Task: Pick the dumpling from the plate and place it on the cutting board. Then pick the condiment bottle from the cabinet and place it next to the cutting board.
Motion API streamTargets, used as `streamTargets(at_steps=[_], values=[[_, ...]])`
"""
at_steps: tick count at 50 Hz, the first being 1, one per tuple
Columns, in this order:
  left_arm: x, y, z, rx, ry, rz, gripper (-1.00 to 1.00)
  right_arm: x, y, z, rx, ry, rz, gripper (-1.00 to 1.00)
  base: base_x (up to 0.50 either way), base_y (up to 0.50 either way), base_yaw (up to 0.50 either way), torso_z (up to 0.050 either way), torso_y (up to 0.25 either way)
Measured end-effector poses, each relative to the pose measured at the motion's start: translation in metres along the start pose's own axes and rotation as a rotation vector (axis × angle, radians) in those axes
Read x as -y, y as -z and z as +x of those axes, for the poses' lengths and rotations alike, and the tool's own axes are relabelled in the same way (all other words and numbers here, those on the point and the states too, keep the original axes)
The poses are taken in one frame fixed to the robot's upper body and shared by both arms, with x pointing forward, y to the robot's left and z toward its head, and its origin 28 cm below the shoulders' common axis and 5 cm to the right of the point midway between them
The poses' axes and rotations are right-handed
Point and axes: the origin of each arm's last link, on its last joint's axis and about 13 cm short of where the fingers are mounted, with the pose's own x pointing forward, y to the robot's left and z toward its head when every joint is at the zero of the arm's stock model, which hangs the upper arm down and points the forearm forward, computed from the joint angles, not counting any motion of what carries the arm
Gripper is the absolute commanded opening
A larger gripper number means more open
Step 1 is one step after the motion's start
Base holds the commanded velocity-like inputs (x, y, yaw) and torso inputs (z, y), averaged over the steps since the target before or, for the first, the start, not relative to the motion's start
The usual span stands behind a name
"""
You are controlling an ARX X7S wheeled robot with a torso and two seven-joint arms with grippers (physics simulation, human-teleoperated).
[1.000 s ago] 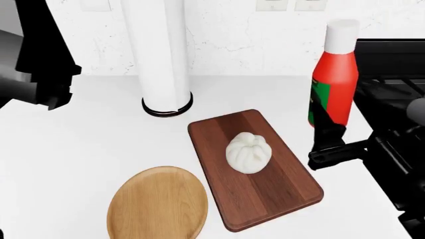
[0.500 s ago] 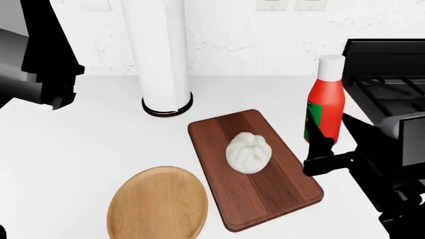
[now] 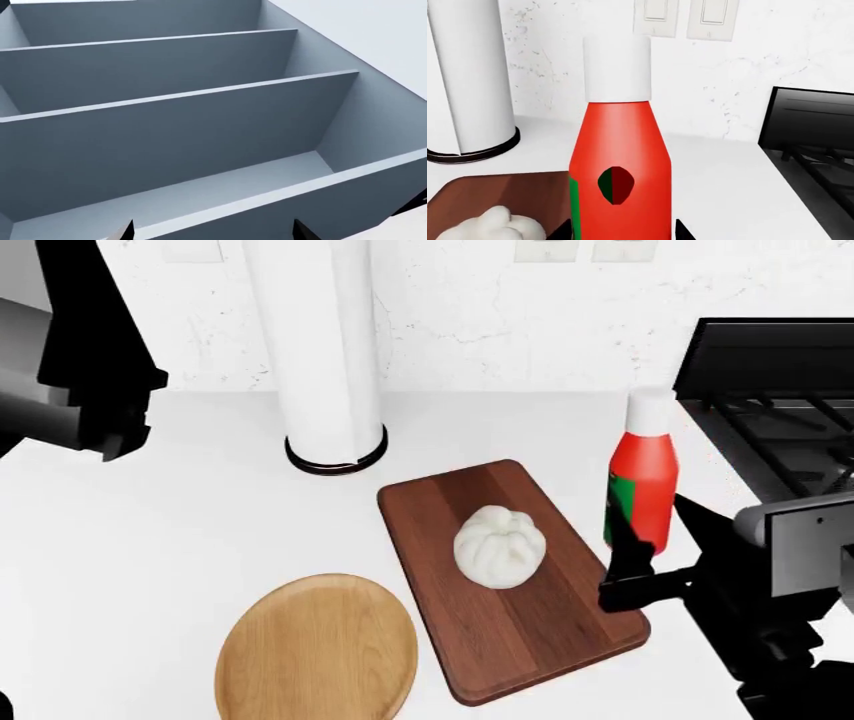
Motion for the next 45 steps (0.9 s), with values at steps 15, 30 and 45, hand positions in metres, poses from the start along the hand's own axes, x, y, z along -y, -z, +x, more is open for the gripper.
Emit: streamTargets(at_steps=[15,30,45], values=[[0.0,0.0,0.0,0.007,-0.003,0.0,1.0,0.002,0.008,0.003,-0.023,0.027,-0.007,-1.0,-0.01,0.01,0.01,0.0,0.0],[0.0,-0.002,0.0,0.018,-0.007,0.004,1.0,0.004,0.016,0.006,-0.043,0.062,-0.012,-1.0,0.0,0.01,0.01,0.0,0.0],[0.0,-0.003,0.0,0.033,-0.009,0.011,1.0,0.007,0.046,0.007,-0.03,0.117,0.018,-1.0,0.0,0.01,0.01,0.0,0.0]])
